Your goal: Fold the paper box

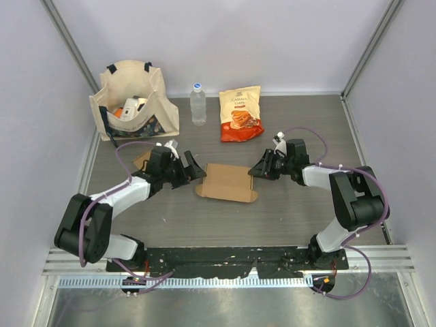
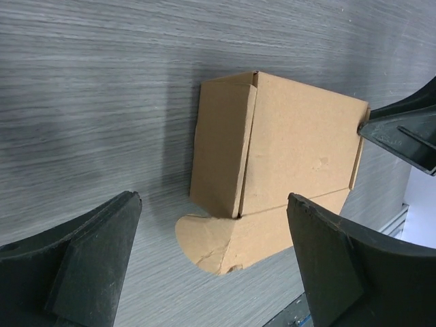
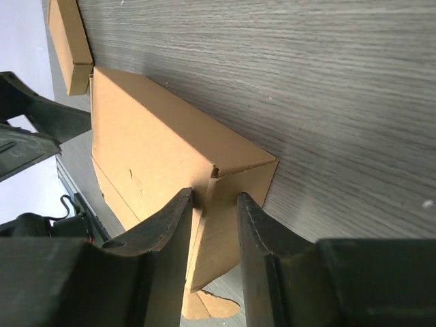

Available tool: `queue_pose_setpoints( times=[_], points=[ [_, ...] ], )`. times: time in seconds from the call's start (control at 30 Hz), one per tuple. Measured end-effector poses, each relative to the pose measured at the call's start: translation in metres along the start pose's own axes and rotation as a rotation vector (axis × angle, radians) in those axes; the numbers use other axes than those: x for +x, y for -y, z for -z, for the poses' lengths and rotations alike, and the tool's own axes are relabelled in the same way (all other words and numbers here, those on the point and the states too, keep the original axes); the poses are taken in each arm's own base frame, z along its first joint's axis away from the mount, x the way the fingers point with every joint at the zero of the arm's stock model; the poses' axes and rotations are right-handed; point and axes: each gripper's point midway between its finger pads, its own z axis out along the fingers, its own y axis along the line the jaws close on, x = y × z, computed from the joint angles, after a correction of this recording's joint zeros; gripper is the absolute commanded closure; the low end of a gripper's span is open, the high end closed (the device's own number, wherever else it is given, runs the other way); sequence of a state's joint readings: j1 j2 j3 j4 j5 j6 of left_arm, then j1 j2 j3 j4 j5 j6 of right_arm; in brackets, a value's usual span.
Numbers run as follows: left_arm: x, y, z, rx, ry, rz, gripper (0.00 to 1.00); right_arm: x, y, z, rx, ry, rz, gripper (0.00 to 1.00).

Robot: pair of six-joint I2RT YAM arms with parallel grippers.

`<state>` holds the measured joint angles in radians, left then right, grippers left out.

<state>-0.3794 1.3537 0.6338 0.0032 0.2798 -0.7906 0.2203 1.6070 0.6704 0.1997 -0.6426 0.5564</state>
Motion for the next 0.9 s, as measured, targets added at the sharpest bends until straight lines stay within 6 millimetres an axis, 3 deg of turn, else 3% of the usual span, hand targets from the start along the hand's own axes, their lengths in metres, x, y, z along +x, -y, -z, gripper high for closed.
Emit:
queue_pose_setpoints(
  times=[0.17, 0.43, 0.6, 0.73, 0.9],
  points=[
    [0.005, 0.0, -0.013, 0.023, -0.041, 0.008, 0.05, -0.001, 0.0, -0.005, -0.035, 0.001, 0.001, 0.67],
    [0.005, 0.011, -0.023, 0.098, -0.07, -0.002, 0.07, -0.003, 0.01, 0.006, -0.073, 0.031, -0.029, 0.69],
    [0.009, 0.025, -0.033, 0.198, -0.108, 0.021, 0.17, -0.004, 0.011, 0.007, -0.082, 0.037, -0.032, 0.69],
    [0.006, 0.046, -0.04, 0.319, -0.122, 0.076, 0.3, -0.005, 0.011, 0.007, -0.084, 0.04, -0.033, 0.67],
    [0.005, 0.059, -0.036, 0.422, -0.107, 0.176, 0.45, -0.007, 0.015, 0.009, -0.053, 0.053, -0.049, 0.49]
  ],
)
